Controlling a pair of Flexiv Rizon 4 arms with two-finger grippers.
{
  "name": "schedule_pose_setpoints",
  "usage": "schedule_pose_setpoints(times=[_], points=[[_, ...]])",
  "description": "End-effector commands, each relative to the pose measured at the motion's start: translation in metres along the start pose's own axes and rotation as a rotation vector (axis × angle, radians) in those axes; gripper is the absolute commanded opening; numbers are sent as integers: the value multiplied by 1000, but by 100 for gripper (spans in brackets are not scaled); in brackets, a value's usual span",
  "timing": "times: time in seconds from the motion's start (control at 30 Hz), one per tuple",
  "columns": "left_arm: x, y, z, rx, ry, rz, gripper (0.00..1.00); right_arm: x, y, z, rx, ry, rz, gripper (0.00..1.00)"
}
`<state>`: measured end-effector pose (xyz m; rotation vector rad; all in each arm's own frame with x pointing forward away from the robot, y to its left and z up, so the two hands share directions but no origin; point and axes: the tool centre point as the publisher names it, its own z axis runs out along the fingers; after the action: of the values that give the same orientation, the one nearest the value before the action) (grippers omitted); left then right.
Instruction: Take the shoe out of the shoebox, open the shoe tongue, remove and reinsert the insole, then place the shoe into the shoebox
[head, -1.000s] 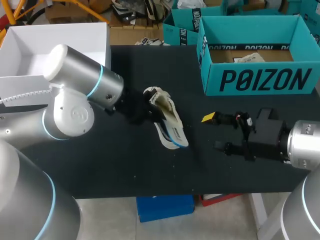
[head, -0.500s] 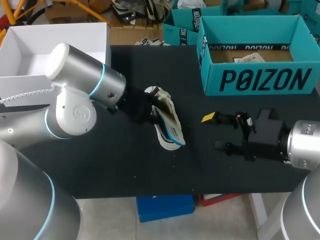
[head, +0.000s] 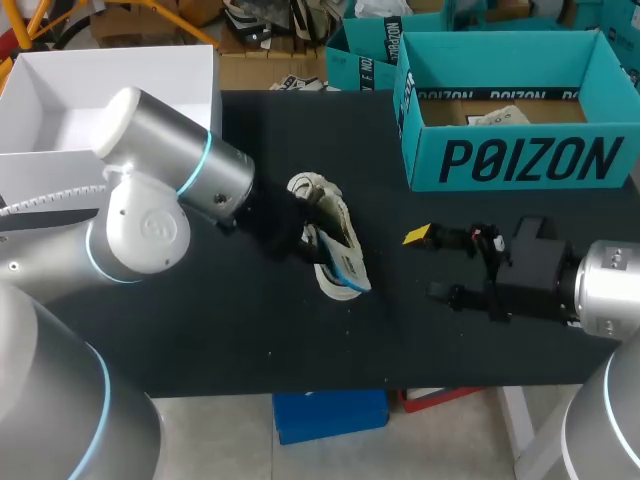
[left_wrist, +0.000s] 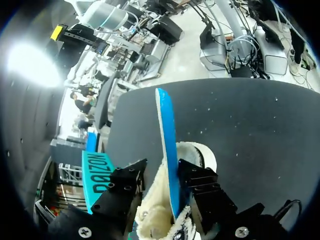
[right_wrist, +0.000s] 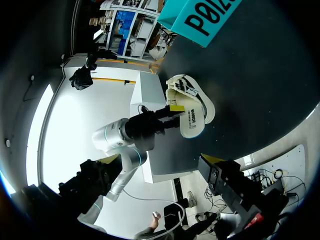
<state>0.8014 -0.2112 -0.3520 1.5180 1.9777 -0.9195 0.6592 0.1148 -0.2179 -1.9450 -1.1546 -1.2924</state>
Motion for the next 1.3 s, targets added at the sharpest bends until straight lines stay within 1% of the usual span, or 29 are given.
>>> schedule_pose_setpoints(times=[0.03,0.07,0.1,0.13,0.17,0.37,0.9,1.07,1.23,1.3], points=[[1,-1,-1,9,21,8,25,0,0,0,-1,-1,0,100],[2,-2,0,14,25,10,23,0,0,0,-1,-1,0,100],[2,-2,0,16,27,10,18,0,0,0,-1,-1,0,100],[2,-3,0,17,29,11,7,0,0,0,-1,-1,0,100],[3,-3,1,19,33,11,0,0,0,0,-1,-1,0,100],[3,-2,1,14,40,16,0,0,0,0,-1,-1,0,100],[10,22,0,-75,31,-30,0,0,0,0,-1,-1,0,100],[10,26,-1,-102,37,-35,0,0,0,0,-1,-1,0,100],[10,27,-4,-107,34,-34,0,0,0,0,-1,-1,0,100],[12,28,-4,-124,57,-36,0,0,0,0,-1,-1,0,100]])
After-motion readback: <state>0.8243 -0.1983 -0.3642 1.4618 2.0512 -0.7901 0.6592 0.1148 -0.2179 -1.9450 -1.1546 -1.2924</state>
